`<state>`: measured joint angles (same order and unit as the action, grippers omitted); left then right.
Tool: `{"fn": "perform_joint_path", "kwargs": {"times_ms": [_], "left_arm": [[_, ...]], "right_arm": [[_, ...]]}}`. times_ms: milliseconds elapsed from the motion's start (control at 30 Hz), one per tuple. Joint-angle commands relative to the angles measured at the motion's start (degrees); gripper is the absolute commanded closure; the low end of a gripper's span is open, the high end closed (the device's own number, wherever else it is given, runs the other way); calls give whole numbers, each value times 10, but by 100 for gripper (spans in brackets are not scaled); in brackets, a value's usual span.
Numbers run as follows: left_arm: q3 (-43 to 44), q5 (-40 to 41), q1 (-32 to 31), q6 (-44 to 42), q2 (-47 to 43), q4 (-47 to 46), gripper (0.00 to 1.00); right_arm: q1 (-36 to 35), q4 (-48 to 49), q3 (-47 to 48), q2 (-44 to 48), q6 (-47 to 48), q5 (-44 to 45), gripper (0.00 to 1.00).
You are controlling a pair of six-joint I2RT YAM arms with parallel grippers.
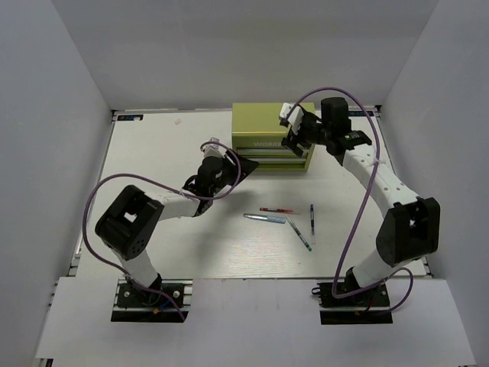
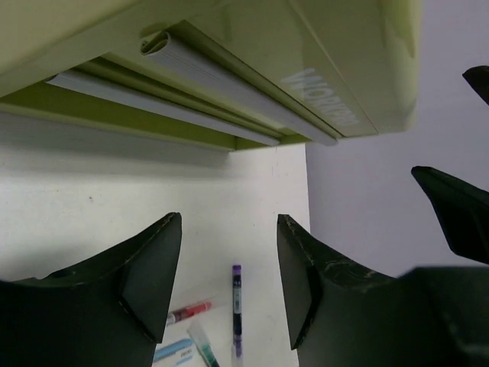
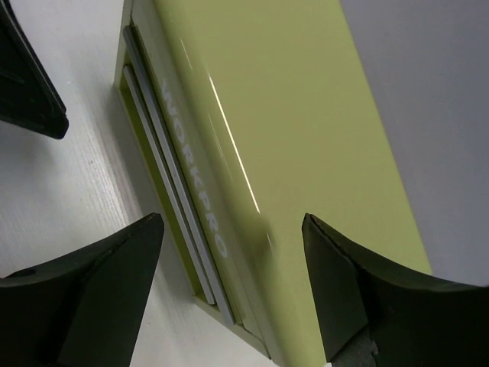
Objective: Sort the stationery into containers
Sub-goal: Open the drawer in the storage box.
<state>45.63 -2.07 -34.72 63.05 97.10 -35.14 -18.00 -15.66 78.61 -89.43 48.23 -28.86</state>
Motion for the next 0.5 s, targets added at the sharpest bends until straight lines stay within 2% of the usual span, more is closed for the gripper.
{"fn": "perform_joint_path", "kwargs": {"times_ms": [0,467], "left_arm": [[21,86,-15,13,11,-57,37],[74,164,-25,58,109,-133,37]], "right_arm": [[-12,57,32,-6,-9,43,21],[-20,65,31,-46,-10,97,25]]}}
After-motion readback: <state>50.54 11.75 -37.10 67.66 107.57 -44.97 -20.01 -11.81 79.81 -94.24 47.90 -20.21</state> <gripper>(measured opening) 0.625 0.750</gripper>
